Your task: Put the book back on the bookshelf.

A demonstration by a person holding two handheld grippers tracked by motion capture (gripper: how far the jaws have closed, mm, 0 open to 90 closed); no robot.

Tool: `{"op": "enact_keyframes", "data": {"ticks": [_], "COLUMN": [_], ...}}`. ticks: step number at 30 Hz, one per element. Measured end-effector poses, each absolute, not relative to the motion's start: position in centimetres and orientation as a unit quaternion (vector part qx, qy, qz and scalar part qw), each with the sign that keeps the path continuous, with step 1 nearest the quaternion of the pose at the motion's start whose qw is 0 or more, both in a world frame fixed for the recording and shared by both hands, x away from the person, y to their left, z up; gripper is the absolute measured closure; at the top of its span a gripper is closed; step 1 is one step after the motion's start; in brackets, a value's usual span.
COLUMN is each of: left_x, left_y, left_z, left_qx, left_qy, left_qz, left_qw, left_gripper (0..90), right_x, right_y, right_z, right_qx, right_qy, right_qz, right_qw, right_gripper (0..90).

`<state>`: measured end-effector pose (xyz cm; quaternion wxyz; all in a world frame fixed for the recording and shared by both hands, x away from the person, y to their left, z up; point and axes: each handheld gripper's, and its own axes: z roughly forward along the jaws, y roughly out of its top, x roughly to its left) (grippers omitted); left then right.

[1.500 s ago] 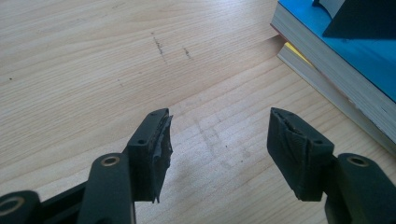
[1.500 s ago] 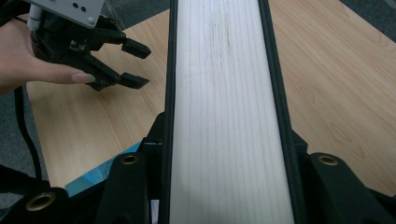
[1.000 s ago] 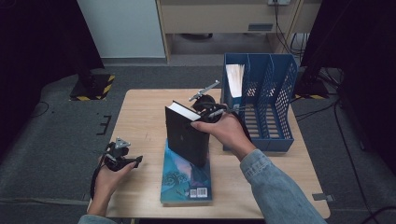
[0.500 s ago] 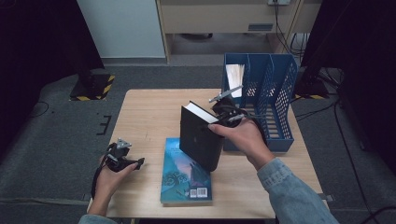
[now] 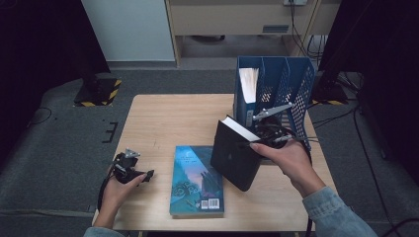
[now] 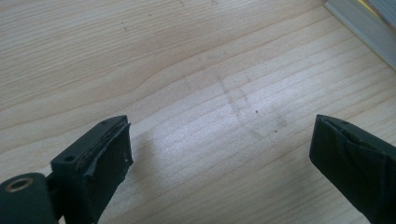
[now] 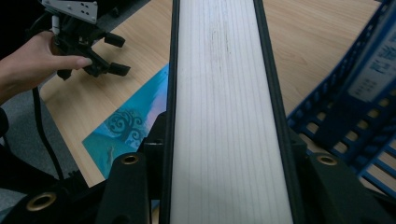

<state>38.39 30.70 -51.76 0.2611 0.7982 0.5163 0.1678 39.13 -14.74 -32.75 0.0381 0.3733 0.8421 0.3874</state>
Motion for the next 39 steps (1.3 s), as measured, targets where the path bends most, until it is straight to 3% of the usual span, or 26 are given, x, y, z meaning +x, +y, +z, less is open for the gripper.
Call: {"op": "enact_keyframes", "data": {"ticks": [21, 39], "left_x": [38.3, 37.7], "left_y": [30.4, 30.4], "left_z": [-52.2, -53.0], "left_qx": [0.811, 0.795], "left_qy": [0.507, 0.508], "left_qz": [0.16, 0.18], "left_qw": [0.247, 0.279], "left_gripper": [4.4, 0.0], "right_x": [36.2, 35.0], "right_y": [-23.2, -26.2], "right_z": [-34.0, -31.6], "right_qx": [0.427, 0.444], "right_qy": [0.808, 0.789], "right_qz": [0.403, 0.42], "right_qw": [0.048, 0.061], "right_gripper": [52.5, 52.4]}}
